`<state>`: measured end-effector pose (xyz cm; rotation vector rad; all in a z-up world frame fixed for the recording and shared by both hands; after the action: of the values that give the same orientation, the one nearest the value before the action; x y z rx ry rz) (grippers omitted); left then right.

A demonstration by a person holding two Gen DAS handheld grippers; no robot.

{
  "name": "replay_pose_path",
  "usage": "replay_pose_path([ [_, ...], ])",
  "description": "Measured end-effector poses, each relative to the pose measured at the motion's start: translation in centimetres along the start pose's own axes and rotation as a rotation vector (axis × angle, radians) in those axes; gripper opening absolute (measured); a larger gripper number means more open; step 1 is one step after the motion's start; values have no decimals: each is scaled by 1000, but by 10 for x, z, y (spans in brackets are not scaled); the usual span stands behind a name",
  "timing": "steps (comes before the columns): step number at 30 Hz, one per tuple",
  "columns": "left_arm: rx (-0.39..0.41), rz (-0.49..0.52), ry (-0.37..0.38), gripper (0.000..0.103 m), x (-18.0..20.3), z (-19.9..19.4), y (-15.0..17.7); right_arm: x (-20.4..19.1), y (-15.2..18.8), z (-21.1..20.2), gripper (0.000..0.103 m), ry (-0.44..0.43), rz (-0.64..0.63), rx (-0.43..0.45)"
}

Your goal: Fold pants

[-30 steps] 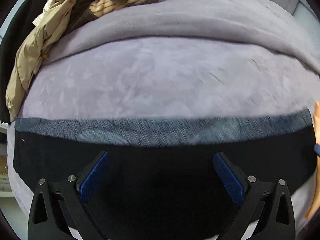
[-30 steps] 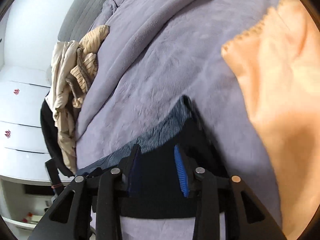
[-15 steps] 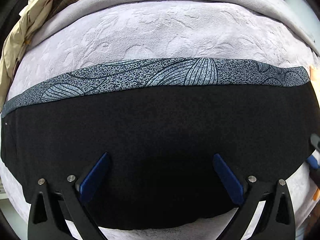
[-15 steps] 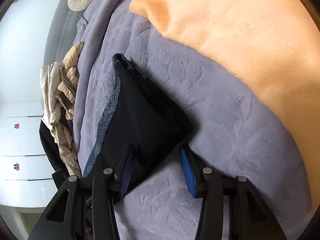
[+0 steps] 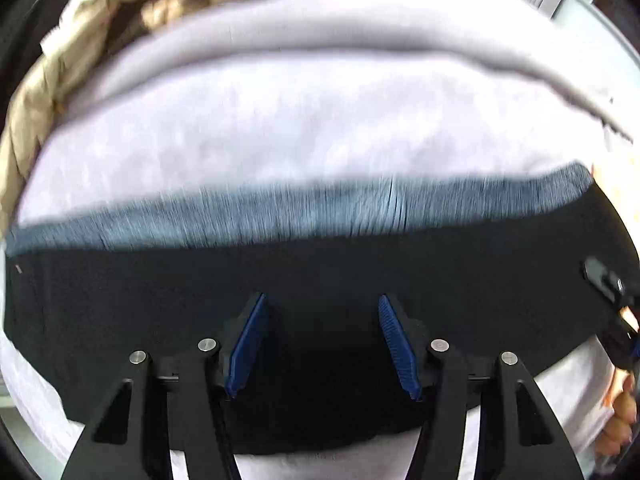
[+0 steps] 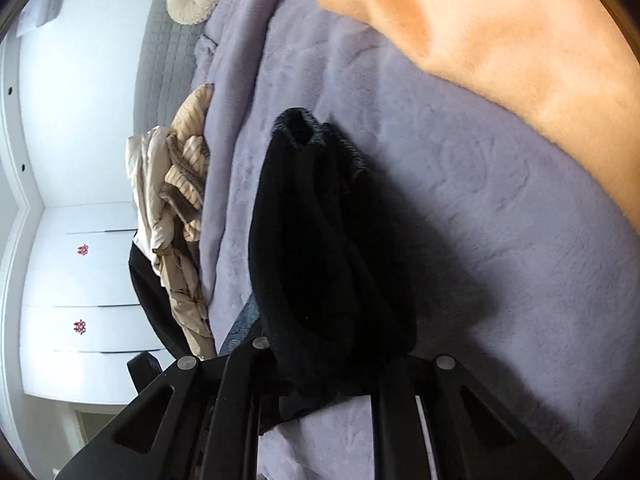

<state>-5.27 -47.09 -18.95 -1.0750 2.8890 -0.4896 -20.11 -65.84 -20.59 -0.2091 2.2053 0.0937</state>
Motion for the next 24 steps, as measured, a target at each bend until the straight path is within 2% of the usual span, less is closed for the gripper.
replay_pose_path([
  [3,33,33,-3,61,18,15,-24,-26,4,-6,13,-24,-82,5],
  [4,27,39,22,61,28,27,-27,-34,5,-6,13,-26,-107,8],
  [5,-14,72,23,61,39,50,-24,-41,5,-6,13,-27,-129,11],
  [8,3,143,-71,61,43,61,-22,-44,7,1,13,-4,-158,-2],
  [11,-29,85,21,61,35,35,-13,-49,2,-3,14,-12,-154,13],
  [13,-18,58,47,64,26,16,-5,-54,6,-7,14,-2,-177,9],
  [14,-12,52,51,76,22,9,3,-57,10,-9,13,4,-198,8],
  [15,-11,54,62,80,22,6,12,-61,12,-10,13,6,-211,9],
  [17,-53,100,85,80,29,22,33,-70,18,-11,13,7,-233,17],
  [20,-19,179,38,82,35,37,45,-88,37,4,13,66,-332,-14],
  [22,-47,165,90,81,32,30,44,-104,47,6,13,72,-385,-10],
  [24,-41,122,149,81,19,13,42,-127,55,5,14,100,-444,16],
])
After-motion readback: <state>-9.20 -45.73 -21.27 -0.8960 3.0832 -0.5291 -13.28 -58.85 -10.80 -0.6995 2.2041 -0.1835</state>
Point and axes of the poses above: each gripper's, at about its wrist camera, not at the fingertips, and z roughly the way its jaws point, x to its right, y to its underside, the point moved 10 cm from there along z, roughly the way its jaws point, and after that the axes turned 4 degrees about y, right-handed, at the moved point
